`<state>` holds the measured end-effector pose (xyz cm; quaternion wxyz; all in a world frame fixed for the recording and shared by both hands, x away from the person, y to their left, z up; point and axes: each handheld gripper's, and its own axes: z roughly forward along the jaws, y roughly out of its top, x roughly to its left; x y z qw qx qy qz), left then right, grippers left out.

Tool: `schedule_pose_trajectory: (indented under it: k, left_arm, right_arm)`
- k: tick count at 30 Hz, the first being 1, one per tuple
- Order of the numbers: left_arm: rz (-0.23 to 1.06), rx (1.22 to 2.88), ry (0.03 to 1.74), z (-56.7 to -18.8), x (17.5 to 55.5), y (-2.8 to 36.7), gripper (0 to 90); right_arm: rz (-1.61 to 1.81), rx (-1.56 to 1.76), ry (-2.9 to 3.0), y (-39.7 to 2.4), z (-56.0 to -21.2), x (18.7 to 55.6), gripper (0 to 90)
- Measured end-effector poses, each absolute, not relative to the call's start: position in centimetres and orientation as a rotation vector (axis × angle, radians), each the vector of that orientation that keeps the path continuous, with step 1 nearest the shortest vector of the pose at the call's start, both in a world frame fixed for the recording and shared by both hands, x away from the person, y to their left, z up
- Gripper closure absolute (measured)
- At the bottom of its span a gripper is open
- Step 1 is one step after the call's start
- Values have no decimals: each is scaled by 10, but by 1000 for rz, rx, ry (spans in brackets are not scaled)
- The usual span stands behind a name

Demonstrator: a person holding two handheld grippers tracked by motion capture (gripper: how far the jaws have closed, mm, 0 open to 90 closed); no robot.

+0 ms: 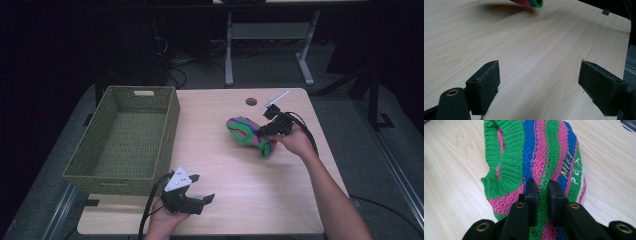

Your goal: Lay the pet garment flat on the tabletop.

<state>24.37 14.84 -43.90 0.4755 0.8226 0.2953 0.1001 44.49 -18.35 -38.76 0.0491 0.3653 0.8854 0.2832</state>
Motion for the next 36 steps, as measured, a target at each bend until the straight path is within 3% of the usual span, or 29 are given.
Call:
schedule_pose_trajectory:
  k: [36]
  left_arm:
    - [244, 2020, 716, -440, 244, 148, 171]
  right_arm:
    - [980, 959, 2695, -190, -351, 401, 797]
